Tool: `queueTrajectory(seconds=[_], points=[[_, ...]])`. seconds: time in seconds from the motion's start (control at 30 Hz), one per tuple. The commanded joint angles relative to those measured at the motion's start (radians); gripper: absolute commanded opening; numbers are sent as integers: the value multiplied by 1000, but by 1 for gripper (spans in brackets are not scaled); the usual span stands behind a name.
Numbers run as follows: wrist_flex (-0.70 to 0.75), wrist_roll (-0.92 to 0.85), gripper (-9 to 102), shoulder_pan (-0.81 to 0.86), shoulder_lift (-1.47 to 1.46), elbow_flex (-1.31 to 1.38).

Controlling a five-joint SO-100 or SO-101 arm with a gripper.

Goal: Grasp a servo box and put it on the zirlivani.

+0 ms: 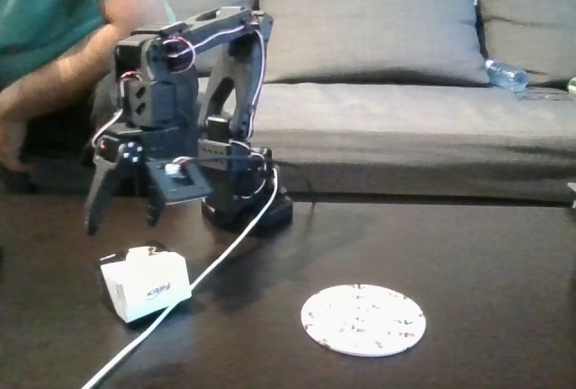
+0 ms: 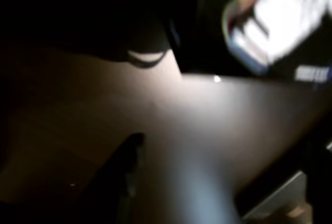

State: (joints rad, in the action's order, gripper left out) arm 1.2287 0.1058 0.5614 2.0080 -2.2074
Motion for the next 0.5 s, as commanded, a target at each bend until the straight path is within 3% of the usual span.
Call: queueTrajectory(seconds=[0.0,0.47], points=[[-14,-14,41,2,31,38],[-161,-8,42,-78,15,-25]])
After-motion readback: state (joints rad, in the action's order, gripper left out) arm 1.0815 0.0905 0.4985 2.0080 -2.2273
